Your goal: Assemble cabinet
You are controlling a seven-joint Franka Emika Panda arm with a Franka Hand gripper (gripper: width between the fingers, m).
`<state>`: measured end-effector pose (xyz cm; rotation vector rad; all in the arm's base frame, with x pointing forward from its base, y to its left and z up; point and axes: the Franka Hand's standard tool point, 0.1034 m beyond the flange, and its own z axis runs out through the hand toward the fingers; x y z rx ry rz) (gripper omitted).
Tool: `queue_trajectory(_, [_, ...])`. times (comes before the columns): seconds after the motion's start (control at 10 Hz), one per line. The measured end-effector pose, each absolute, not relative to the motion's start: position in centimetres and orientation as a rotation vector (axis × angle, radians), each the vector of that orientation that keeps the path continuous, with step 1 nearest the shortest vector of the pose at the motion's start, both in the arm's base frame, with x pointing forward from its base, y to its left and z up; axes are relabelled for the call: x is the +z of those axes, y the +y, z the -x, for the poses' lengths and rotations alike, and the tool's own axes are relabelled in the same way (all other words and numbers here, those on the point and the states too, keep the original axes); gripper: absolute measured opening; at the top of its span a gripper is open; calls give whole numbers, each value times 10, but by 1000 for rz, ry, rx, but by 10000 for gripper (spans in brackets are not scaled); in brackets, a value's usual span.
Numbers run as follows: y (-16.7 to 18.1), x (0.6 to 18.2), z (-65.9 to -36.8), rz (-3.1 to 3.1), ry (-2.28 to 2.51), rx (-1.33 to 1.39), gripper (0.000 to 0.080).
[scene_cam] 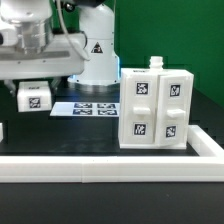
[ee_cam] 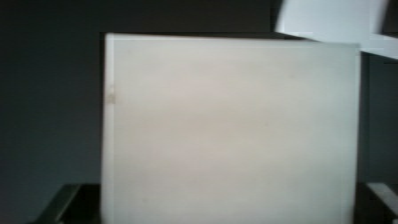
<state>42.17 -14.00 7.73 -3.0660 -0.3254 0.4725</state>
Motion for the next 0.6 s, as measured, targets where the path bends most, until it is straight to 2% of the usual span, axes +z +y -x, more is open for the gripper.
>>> queue_trajectory(0.4, [-96,112,-451,3091,-316,469,564])
queue_trajectory(0.6, [-96,109,-450,3087,-334,467,564])
